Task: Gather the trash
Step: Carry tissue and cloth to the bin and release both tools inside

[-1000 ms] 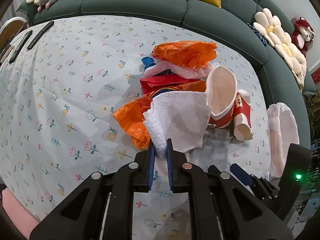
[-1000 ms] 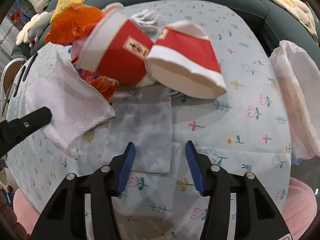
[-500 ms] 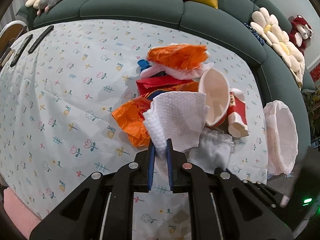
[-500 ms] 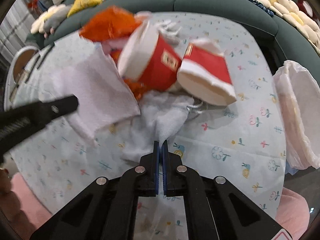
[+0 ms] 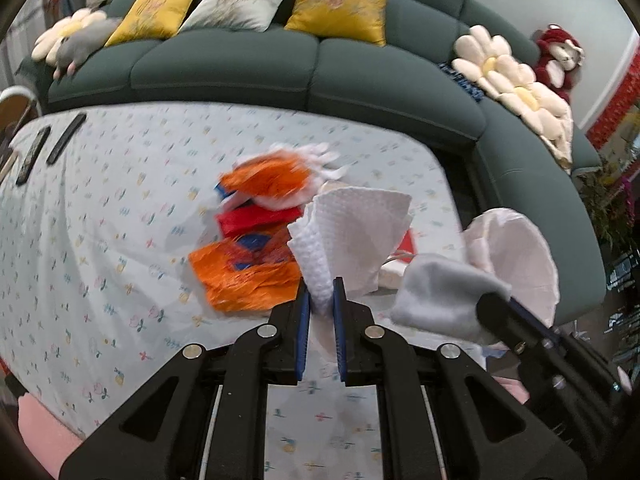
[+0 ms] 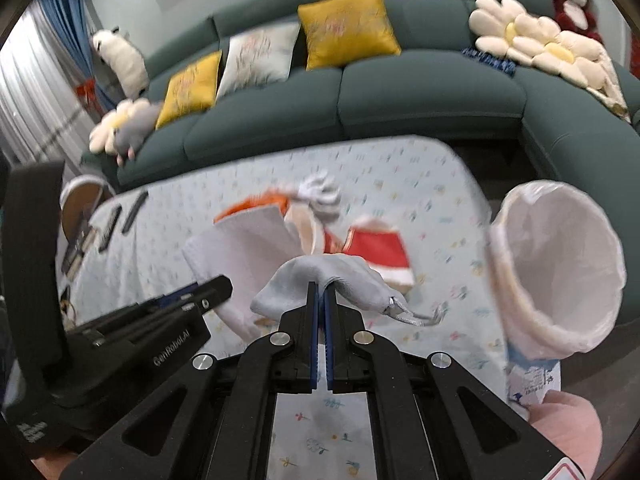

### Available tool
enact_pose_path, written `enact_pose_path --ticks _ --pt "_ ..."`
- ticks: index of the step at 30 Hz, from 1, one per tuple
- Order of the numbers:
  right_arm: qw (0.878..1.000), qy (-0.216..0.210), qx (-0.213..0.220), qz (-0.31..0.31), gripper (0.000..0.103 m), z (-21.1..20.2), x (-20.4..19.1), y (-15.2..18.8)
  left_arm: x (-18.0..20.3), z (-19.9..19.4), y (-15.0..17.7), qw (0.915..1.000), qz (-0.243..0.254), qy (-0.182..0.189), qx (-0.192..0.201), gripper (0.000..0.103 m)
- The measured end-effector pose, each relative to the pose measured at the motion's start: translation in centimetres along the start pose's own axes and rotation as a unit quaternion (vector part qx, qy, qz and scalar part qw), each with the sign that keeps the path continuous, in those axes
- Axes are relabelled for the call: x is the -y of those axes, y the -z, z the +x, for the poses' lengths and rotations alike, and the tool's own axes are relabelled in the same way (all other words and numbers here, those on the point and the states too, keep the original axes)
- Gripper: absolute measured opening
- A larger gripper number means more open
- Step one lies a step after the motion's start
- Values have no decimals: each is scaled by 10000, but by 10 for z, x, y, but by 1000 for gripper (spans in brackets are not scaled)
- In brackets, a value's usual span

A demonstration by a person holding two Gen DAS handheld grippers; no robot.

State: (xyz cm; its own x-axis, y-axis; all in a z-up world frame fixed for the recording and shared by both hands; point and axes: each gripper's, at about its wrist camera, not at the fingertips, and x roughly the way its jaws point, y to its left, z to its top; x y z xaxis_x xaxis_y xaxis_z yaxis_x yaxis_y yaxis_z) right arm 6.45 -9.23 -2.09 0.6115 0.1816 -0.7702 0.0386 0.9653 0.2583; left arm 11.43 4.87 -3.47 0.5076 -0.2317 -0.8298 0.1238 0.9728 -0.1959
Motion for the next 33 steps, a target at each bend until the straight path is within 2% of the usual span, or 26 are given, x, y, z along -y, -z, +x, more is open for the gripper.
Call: enact_pose_path --ticks 7,15,22,33 --pt "9975 114 610 341 3 -47 43 -24 45 -22 -14 9987 310 329 244 11" --pt "9916 354 1068 641 3 -83 97 -40 102 -32 -29 9949 662 649 407 11" --pt "9866 644 1228 855 3 -96 144 -46 154 -23 -37 9900 971 960 353 11" --pt "9775 1046 1272 1318 3 -100 213 -44 232 16 -40 9798 1441 1383 -33 11"
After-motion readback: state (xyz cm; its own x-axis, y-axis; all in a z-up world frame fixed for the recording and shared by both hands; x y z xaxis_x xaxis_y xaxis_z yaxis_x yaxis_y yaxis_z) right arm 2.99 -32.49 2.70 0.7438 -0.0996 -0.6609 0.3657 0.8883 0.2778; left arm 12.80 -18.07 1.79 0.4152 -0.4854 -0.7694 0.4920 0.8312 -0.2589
